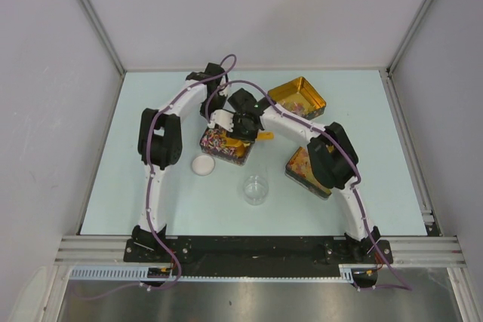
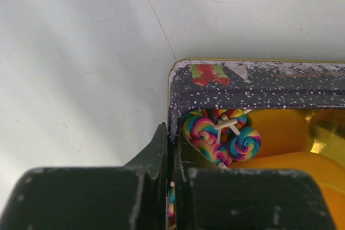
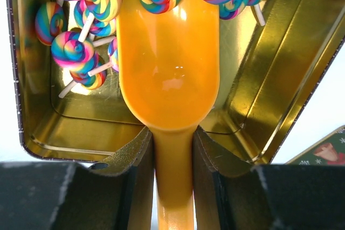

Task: Pack the candies
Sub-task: Scoop the fake candies from the storage box.

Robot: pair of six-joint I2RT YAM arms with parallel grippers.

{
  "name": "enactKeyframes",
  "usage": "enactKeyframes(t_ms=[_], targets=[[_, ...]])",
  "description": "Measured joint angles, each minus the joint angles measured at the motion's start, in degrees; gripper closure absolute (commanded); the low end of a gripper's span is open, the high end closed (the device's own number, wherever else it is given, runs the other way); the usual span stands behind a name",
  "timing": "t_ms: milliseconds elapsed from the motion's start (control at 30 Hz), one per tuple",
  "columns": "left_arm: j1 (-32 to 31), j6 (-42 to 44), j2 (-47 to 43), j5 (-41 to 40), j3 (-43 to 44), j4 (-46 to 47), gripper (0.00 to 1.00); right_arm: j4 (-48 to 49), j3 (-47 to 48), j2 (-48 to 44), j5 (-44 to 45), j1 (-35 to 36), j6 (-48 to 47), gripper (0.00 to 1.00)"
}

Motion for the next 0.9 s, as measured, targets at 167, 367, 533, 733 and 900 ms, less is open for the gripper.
enactKeyframes(t_ms=[167,367,533,733,900], targets=[[0.04,0.39,0.00,-0.22,0.00,0.11,1.00,0.87,-0.55,-0.28,-1.27,-0.44,1.20,1.00],[0.04,0.48,-0.02,-0.22,0.00,0.17,1.00,1.90,-1.40,-0.28,-8.24,-2.78,3.52,1.00],[0.04,0.55,-0.02,-0.61,0.00,-0.02,1.00,6.21,-5.31,-2.10,-10.05,-3.19,3.89,1.00],[0.02,0.98,-0.07,-0.96,0.00,-0.09,1.00,11.28,-9.75,-4.26,-10.62,-3.26,4.20,1.00],[0.02,1.55,-0.50,-0.68,0.00,-0.22,1.00,19.19,-16.72,-7.61,-10.47,-3.23,5.05,1.00]])
